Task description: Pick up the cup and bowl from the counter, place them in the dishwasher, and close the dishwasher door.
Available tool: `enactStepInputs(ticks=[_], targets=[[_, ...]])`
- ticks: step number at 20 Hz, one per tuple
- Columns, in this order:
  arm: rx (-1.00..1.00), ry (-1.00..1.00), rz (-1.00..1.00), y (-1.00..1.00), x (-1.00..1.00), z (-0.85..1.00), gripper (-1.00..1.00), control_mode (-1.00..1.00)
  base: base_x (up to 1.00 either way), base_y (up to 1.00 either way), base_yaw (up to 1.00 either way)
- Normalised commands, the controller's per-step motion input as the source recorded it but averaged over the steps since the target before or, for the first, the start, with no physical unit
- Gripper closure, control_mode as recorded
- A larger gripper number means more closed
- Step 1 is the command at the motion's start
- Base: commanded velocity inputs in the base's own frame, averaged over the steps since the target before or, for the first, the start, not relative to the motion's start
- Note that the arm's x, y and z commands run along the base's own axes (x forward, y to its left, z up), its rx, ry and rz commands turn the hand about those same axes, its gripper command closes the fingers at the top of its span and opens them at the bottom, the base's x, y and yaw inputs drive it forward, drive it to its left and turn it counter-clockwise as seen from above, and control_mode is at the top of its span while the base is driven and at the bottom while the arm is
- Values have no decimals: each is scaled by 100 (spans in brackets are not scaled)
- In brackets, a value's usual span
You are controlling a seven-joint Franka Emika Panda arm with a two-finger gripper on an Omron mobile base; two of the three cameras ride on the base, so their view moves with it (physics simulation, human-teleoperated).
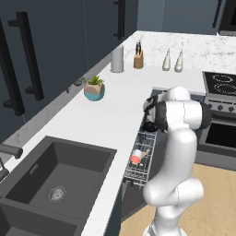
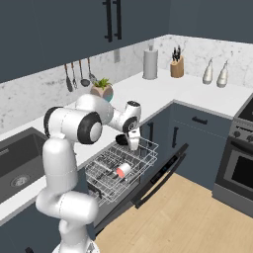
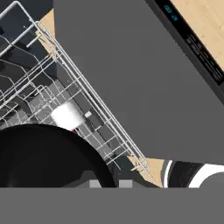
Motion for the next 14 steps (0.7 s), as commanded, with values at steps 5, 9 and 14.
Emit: enactStepInputs(ticks=[5,9,14], targets=[[13,-6,0,-60,-92,-15,100,-100,0,0,0],[14,0,0,-23,-29,-50,100,-100,0,0,0],[19,0,0,-3,0,-55,100,-100,0,0,0]])
